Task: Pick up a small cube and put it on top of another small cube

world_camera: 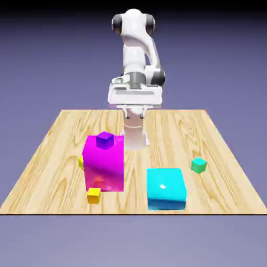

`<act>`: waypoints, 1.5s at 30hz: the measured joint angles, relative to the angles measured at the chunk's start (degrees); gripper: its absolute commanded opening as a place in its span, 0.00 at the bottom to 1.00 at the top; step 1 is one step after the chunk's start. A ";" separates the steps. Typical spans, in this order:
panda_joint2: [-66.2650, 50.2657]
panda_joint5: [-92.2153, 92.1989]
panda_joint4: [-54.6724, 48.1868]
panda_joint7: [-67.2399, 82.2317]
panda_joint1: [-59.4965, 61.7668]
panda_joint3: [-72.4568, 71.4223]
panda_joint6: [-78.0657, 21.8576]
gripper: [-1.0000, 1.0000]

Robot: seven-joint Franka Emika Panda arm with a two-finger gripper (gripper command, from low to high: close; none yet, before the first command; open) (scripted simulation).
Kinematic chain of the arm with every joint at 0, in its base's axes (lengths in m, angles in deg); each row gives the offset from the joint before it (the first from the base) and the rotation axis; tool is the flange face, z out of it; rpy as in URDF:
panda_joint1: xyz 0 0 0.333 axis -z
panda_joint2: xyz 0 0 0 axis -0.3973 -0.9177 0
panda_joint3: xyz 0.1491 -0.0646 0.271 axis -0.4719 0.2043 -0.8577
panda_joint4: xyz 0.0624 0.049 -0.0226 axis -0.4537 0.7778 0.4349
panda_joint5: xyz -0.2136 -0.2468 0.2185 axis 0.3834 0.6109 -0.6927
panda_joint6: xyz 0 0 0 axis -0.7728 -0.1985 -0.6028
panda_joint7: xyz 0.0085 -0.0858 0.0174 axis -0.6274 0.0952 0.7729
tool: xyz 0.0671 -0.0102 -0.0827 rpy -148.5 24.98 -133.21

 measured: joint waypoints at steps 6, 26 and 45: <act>-12.46 -1.95 -8.88 3.33 -1.47 5.24 -10.41 0.50; -53.99 -8.45 -38.49 14.42 -6.38 22.69 -45.12 0.50; -51.68 -7.39 -41.60 11.00 -3.73 22.14 -57.99 0.00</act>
